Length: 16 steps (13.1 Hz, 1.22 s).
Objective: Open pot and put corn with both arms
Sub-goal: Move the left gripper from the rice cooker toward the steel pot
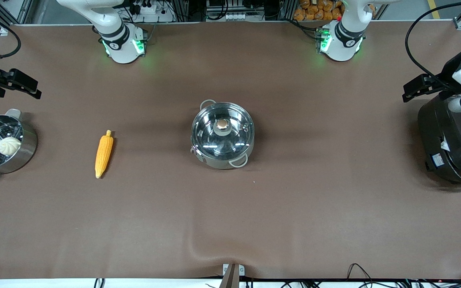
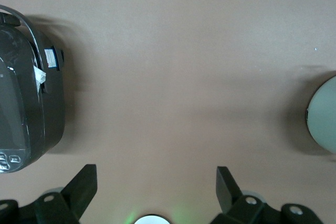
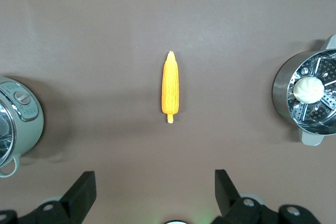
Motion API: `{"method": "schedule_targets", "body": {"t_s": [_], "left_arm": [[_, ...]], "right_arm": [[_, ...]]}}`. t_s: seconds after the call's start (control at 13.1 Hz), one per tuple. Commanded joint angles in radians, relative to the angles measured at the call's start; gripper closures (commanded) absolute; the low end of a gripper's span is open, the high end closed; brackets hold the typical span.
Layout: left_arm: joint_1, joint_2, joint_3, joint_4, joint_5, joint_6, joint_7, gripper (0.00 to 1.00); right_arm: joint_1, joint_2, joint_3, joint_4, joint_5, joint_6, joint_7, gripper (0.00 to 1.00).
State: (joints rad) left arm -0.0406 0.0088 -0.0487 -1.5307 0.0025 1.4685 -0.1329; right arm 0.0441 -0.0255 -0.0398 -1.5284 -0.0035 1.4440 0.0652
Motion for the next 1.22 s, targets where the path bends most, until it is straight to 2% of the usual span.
{"method": "schedule_targets", "body": {"t_s": [0.0,0.15,0.31,0.61,0.84,0.99,1.15], "left_arm": [[0.008,0.008,0.000,0.018,-0.001,-0.002,0.035,0.00],[0.008,0.016,0.001,0.023,-0.004,-0.008,0.035,0.00],[-0.010,0.069,-0.002,0.085,0.029,-0.008,0.032,0.00],[-0.065,0.105,-0.052,0.066,0.048,0.001,0.001,0.00],[-0.148,0.141,-0.083,0.092,0.008,0.018,-0.204,0.00],[-0.232,0.189,-0.089,0.115,-0.025,0.113,-0.346,0.00],[-0.349,0.281,-0.079,0.182,-0.021,0.171,-0.544,0.00]], "right_arm": [[-0.015,-0.013,0.005,-0.006,0.019,-0.008,-0.004,0.00],[-0.015,-0.013,0.005,-0.006,0.019,-0.008,-0.004,0.00],[-0.015,-0.011,0.005,-0.006,0.019,-0.008,-0.004,0.00],[-0.015,-0.010,0.005,-0.010,0.019,-0.005,-0.004,0.00],[-0.017,-0.001,0.005,-0.016,0.019,0.015,-0.005,0.00],[-0.020,0.015,0.005,-0.051,0.017,0.080,-0.016,0.00],[-0.044,0.053,0.003,-0.125,0.017,0.184,-0.042,0.00]]}}
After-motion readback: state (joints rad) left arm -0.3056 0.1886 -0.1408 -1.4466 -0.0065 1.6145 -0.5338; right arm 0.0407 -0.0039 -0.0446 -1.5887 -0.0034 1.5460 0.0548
